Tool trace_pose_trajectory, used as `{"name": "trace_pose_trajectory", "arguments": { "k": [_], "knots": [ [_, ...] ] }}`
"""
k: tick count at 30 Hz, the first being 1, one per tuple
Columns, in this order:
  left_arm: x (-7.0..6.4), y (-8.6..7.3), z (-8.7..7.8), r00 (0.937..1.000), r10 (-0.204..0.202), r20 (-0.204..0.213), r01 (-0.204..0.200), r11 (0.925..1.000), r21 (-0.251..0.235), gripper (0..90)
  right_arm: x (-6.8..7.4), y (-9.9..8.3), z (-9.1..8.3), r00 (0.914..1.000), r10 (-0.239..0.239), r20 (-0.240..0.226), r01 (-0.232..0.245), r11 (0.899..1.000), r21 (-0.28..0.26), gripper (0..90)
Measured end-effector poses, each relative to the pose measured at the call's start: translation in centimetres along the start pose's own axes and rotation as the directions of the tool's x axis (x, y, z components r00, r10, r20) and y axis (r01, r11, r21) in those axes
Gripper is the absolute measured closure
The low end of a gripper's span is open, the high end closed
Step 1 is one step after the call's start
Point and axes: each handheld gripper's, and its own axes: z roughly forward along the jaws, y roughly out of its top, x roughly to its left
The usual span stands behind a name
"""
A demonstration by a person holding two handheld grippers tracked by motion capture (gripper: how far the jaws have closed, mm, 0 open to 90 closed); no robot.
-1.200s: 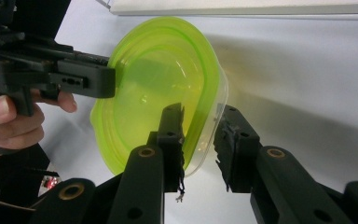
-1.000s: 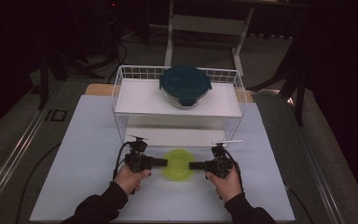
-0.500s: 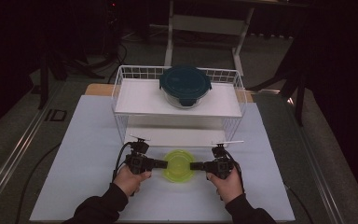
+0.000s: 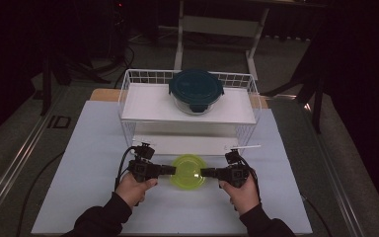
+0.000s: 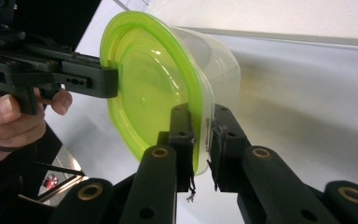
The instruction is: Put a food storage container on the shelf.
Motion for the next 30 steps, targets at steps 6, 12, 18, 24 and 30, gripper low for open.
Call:
{"name": "trace_pose_trajectory", "arguments": {
  "k": [6,12,18,24,30],
  "knots": [
    [-1.3,0.4,-1.4,0.9998,0.022,-0.002,-0.022,0.9995,-0.023,79.8,1.1,0.4,-1.2,0.9998,-0.020,-0.009,0.020,1.000,-0.018,80.5],
    [-2.5,0.9,-2.4,0.9992,0.040,-0.001,-0.040,0.9985,-0.036,79.9,2.2,0.9,-2.5,0.9992,-0.039,-0.013,0.038,0.999,-0.030,80.5],
    [-3.7,1.8,-3.4,0.9979,0.064,-0.003,-0.064,0.9969,-0.045,79.9,3.1,1.5,-3.7,0.9986,-0.052,-0.012,0.052,0.998,-0.041,80.5],
    [-4.9,2.9,-4.3,0.9963,0.085,-0.005,-0.086,0.9947,-0.058,80.0,3.8,2.2,-5.0,0.9976,-0.067,-0.017,0.066,0.996,-0.063,80.4],
    [-6.4,4.3,-5.7,0.9936,0.113,-0.004,-0.113,0.9897,-0.088,80.0,4.8,3.5,-6.7,0.9959,-0.087,-0.023,0.085,0.991,-0.102,80.5]
  ]
}}
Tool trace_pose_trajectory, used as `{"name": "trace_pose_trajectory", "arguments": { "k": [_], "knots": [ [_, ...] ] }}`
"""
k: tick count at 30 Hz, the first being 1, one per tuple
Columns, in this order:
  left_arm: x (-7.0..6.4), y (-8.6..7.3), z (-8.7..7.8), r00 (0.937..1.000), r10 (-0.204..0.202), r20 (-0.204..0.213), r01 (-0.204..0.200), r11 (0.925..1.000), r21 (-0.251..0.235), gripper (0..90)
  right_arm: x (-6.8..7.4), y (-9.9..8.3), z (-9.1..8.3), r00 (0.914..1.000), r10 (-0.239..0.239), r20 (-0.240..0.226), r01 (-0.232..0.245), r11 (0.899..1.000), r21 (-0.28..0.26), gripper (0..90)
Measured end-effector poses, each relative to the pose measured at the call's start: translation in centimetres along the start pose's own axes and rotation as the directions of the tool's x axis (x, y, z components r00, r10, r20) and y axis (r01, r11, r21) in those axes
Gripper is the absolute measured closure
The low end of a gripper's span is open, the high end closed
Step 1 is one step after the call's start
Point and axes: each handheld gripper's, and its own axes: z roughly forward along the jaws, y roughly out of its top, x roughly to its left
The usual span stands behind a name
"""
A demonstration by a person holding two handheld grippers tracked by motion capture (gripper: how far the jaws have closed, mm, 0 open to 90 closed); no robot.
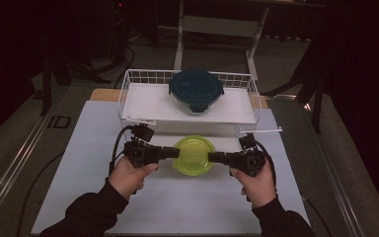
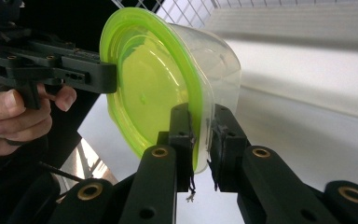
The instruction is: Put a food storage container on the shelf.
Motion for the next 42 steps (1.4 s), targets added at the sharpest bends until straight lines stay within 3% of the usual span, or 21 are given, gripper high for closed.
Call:
{"name": "trace_pose_trajectory", "arguments": {
  "k": [14,27,37,42],
  "knots": [
    [-2.2,4.6,-2.7,0.9988,0.047,-0.016,-0.048,0.9964,-0.070,80.2,2.0,4.3,-2.5,0.9990,-0.044,0.009,0.044,0.997,-0.067,80.5],
    [-3.0,8.6,-4.5,0.9977,0.061,-0.030,-0.065,0.9910,-0.117,80.2,3.3,8.6,-3.8,0.9980,-0.061,0.015,0.063,0.993,-0.104,80.6],
    [-2.6,11.3,-5.0,0.9983,0.057,-0.010,-0.058,0.9889,-0.137,80.2,3.7,11.3,-4.3,0.9973,-0.067,0.030,0.071,0.989,-0.130,80.6],
    [-1.7,12.8,-4.9,0.9986,0.040,0.036,-0.034,0.9898,-0.138,80.2,3.6,12.8,-4.6,0.9980,-0.052,0.036,0.057,0.988,-0.145,80.6]
  ]
}}
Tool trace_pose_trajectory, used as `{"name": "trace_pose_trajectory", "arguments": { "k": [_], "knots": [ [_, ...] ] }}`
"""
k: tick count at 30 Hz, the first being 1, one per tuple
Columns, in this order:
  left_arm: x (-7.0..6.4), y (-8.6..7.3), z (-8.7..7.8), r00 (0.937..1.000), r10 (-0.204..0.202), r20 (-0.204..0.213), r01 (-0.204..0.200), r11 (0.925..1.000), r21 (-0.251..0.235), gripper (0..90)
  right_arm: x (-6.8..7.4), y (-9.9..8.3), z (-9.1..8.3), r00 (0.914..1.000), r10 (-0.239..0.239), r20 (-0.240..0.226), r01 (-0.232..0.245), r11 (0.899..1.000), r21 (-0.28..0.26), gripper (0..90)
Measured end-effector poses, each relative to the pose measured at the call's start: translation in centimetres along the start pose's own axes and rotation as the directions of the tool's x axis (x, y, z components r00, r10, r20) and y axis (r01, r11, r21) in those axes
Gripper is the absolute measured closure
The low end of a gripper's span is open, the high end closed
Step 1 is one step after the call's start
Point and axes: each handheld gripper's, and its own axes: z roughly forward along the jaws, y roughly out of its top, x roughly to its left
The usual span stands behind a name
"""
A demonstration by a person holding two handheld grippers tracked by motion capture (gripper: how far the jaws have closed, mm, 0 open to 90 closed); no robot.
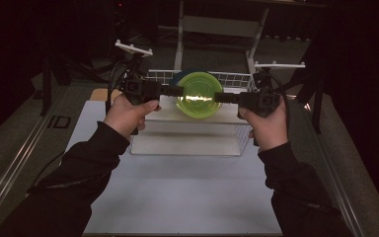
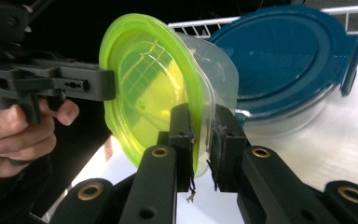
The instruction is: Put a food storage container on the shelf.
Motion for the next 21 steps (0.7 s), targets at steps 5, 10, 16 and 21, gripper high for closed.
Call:
{"name": "trace_pose_trajectory", "arguments": {
  "k": [5,10,16,21],
  "knots": [
    [0.9,0.6,0.5,0.9996,-0.023,0.018,0.023,0.9997,-0.008,80.2,-0.4,1.0,0.4,0.9999,0.005,0.016,-0.005,1.000,0.003,80.6],
    [1.6,1.3,1.0,0.9990,-0.043,0.014,0.043,0.9990,-0.008,80.3,-1.0,1.8,0.9,0.9996,0.017,0.023,-0.018,1.000,0.008,80.6],
    [2.1,2.3,1.6,0.9987,-0.051,-0.006,0.052,0.9987,0.001,80.3,-1.6,2.7,1.5,0.9988,0.021,0.045,-0.021,1.000,0.012,80.5],
    [2.6,3.1,1.9,0.9970,-0.077,-0.007,0.077,0.9969,0.013,80.1,-2.2,3.4,2.1,0.9976,0.053,0.045,-0.054,0.999,0.009,80.3]
  ]
}}
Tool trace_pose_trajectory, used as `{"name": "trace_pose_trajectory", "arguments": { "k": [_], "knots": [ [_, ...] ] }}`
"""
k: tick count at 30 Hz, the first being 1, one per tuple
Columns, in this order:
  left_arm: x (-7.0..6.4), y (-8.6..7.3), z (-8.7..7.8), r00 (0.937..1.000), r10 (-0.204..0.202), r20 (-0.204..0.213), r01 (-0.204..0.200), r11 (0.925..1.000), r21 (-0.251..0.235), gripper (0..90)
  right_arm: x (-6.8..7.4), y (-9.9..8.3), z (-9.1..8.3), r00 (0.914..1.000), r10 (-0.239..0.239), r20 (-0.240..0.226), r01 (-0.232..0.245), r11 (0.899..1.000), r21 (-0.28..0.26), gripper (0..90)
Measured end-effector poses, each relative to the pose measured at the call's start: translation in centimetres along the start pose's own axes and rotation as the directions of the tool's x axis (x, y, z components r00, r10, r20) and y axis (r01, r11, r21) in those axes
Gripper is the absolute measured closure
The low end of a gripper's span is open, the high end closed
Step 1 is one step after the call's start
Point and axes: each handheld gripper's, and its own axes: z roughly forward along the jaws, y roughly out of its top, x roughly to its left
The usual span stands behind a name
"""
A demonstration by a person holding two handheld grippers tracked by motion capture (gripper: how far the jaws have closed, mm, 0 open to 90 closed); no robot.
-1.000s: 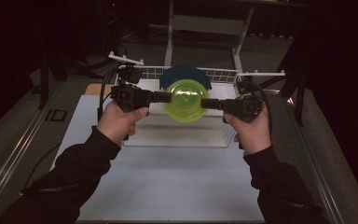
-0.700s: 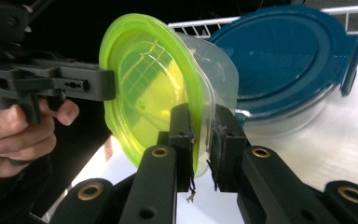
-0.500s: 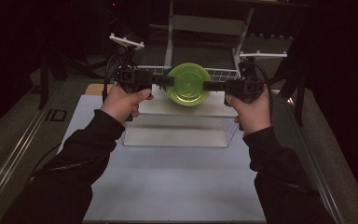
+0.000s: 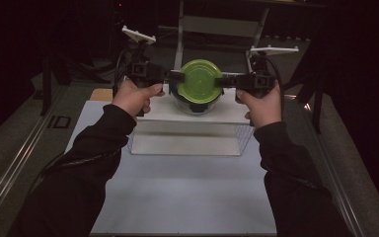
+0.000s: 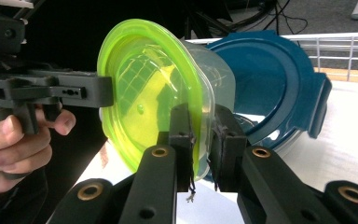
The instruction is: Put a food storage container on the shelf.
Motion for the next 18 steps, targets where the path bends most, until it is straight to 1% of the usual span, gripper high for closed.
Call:
{"name": "trace_pose_trajectory", "arguments": {
  "k": [2,3,4,7,8,10,11,14,15,18],
  "knots": [
    [0.1,0.2,0.1,1.0000,0.001,0.002,-0.001,1.0000,0.005,79.9,-0.1,0.1,0.1,1.0000,0.004,0.001,-0.004,1.000,0.001,80.1],
    [0.4,0.3,0.1,0.9999,-0.013,0.007,0.013,0.9999,0.001,79.9,-0.1,0.1,0.1,1.0000,0.004,0.001,-0.004,1.000,0.001,80.1],
    [0.5,0.4,0.2,0.9998,-0.015,0.016,0.015,0.9999,0.004,79.7,-0.2,0.3,0.1,0.9998,0.015,-0.011,-0.015,1.000,0.006,79.7],
    [0.6,0.5,0.3,0.9995,-0.024,0.019,0.024,0.9996,-0.011,79.1,-0.5,0.6,0.3,0.9992,0.037,-0.016,-0.037,0.999,0.007,78.8],
    [0.7,0.5,0.4,0.9994,-0.031,0.018,0.032,0.9993,-0.021,78.6,-0.6,0.7,0.4,0.9992,0.039,-0.012,-0.039,0.999,0.005,77.8],
    [0.9,0.6,0.5,0.9991,-0.038,0.016,0.039,0.9988,-0.029,77.3,-0.9,0.9,0.6,0.9981,0.059,-0.019,-0.058,0.998,0.008,74.8],
    [1.0,0.6,0.5,0.9989,-0.042,0.020,0.043,0.9986,-0.032,76.7,-1.0,1.0,0.7,0.9979,0.064,-0.008,-0.064,0.998,0.002,74.3],
    [1.2,0.7,0.8,0.9988,-0.048,0.007,0.048,0.9979,-0.044,75.8,-1.0,1.3,0.9,0.9978,0.067,0.003,-0.066,0.998,-0.003,74.1],
    [1.3,0.8,0.9,0.9989,-0.046,-0.005,0.046,0.9978,-0.048,75.1,-1.0,1.4,1.0,0.9979,0.065,0.009,-0.065,0.998,-0.009,74.2],
    [1.7,0.9,1.2,0.9983,-0.057,-0.011,0.056,0.9965,-0.061,72.4,-1.2,1.8,1.4,0.9960,0.089,0.005,-0.089,0.996,-0.012,74.2]
  ]
}}
